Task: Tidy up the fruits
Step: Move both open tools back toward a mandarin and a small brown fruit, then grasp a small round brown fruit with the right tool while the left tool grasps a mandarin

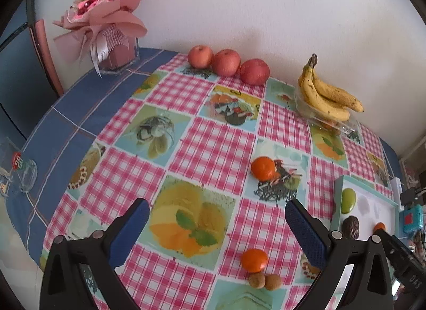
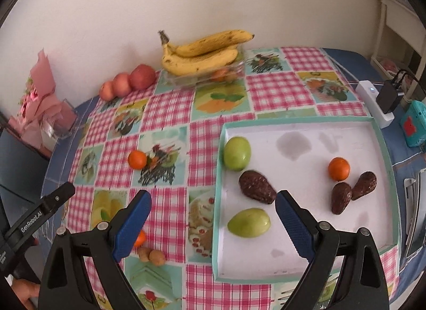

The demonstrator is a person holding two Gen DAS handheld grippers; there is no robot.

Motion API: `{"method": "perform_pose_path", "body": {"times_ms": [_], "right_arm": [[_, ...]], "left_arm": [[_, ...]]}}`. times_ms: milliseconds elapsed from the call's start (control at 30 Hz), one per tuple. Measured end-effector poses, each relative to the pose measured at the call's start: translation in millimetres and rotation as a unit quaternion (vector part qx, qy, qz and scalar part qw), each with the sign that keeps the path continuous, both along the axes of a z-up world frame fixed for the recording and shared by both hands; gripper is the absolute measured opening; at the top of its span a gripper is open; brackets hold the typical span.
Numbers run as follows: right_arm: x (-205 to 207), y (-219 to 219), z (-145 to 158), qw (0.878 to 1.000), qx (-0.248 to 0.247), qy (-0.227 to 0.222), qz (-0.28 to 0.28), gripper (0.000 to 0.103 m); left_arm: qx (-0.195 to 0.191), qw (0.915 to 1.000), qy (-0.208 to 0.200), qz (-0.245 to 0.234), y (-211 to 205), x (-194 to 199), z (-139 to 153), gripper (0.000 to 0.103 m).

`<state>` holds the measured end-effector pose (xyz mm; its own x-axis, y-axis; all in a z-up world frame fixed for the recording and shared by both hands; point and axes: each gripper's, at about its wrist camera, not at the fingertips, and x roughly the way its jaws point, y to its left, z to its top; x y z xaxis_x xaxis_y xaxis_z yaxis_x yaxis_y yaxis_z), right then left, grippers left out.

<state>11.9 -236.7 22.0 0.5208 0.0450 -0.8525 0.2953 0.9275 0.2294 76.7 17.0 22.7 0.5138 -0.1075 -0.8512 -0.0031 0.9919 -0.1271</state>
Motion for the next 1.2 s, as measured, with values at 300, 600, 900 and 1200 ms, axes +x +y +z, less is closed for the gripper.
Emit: {"method": "perform_pose_path", "body": {"times_ms": [300,600,900,1200], "right_arm": [[5,24,-20,0.998,0.013,0.031,0.046,0.094],[15,49,-53,0.991,0.028,0.084,0.096,0.078],[18,78,-77,0.98,0.035,0.123,0.15,0.054],[17,103,-85,0.97,0.036,0.138,0.195,0.029]], "left_arm": [[-0.01,0.9991,0.041,0.0,4,-2,-20,0.102],[-0.008,0.9942,0.106,-0.015,-5,5,-58,0.095],[-0.014,0.9912,0.131,0.016,8,6,-75,0.095],[-0.02,0.9915,0.128,0.011,7,7,-74,0.095]]}}
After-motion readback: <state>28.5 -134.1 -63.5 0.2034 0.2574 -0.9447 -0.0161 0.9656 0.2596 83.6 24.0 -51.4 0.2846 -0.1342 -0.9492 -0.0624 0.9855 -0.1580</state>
